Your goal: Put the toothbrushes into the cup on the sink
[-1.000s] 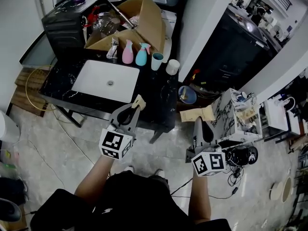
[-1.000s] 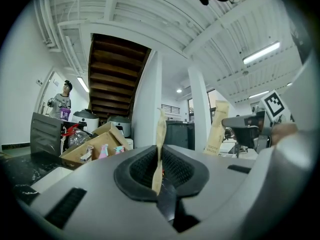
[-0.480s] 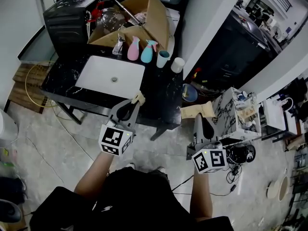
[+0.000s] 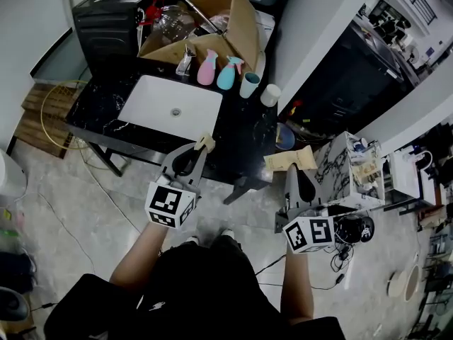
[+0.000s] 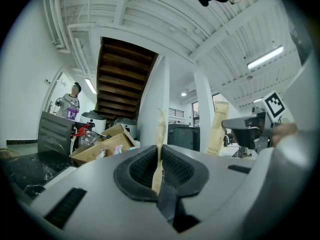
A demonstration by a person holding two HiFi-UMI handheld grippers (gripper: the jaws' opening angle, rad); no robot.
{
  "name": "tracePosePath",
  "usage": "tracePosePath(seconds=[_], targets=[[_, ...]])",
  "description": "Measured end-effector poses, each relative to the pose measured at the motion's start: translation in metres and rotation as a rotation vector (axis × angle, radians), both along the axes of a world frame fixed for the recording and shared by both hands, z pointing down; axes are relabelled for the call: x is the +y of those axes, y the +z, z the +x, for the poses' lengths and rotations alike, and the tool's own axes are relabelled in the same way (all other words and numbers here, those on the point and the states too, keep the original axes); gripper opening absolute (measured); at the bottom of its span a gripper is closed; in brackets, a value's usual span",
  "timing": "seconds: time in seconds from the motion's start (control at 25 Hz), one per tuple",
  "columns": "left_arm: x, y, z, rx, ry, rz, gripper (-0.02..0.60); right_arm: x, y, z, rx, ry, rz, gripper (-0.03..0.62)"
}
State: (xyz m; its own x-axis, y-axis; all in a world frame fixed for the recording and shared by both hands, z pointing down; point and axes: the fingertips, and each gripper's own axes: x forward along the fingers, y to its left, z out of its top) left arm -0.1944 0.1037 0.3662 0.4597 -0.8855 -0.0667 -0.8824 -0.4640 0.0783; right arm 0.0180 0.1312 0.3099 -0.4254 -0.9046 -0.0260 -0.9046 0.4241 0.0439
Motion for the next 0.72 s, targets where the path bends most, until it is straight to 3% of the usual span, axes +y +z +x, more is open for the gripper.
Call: tracePosePath(seconds=[0.72], targets=[[-0.054,0.008,0.022,-0.033,-0.017,-0.023,0.031,-0.064,0.016,0.023,-0.037,-0.016,-0.024,0.003]])
